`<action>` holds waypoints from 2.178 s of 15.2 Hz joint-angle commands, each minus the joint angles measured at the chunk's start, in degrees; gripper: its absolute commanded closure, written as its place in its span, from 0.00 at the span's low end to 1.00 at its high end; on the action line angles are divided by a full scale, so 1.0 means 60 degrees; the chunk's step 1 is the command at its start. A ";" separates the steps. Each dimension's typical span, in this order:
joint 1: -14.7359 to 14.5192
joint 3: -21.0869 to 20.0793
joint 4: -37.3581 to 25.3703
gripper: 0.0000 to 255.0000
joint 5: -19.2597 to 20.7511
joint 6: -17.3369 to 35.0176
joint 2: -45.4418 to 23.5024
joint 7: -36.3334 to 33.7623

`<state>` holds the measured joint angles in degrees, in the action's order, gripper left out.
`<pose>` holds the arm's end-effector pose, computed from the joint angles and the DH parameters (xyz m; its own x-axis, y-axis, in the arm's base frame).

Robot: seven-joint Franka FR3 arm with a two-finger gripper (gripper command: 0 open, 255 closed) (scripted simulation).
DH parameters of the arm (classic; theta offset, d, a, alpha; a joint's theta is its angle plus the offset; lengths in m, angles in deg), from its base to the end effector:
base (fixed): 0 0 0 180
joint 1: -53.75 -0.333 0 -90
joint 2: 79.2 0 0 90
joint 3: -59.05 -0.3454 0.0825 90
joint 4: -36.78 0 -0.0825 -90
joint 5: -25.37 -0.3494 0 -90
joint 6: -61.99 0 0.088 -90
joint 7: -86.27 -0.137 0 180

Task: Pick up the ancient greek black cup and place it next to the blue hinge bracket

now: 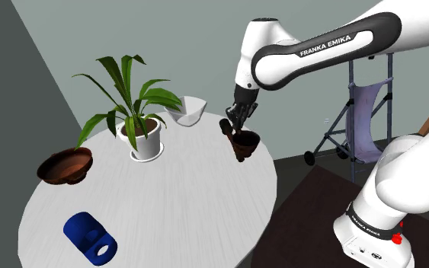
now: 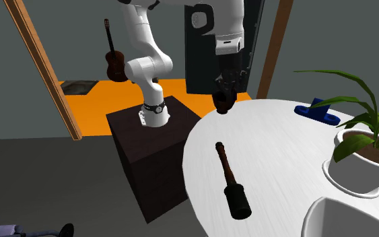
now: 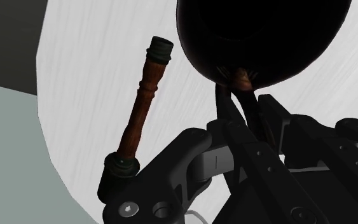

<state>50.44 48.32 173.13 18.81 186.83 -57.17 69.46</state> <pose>0.3968 0.1125 0.4938 0.9801 -0.1176 0.1599 -0.1052 -0.9909 -0.0840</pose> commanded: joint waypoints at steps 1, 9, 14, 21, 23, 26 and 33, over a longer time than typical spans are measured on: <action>0.0007 0.0016 -0.0226 1.00 0.0013 -0.0276 0.0049 -0.0009; 0.0030 0.0081 -0.1107 1.00 0.0056 -0.1332 0.0225 -0.0040; 0.0046 0.0116 -0.1716 1.00 0.0087 -0.1979 0.0262 -0.0064; -0.0180 -0.0714 -0.3018 1.00 0.0251 -0.2088 -0.0870 -0.1221; -0.0268 -0.1038 -0.3533 1.00 0.0393 -0.2083 -0.1380 -0.1695; -0.0421 -0.1497 -0.4397 1.00 0.0704 -0.2129 -0.2211 -0.2427; -0.1049 -0.2360 -0.6927 1.00 0.1868 -0.2581 -0.4493 -0.4171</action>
<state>44.74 34.74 133.76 28.81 171.53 -81.87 45.91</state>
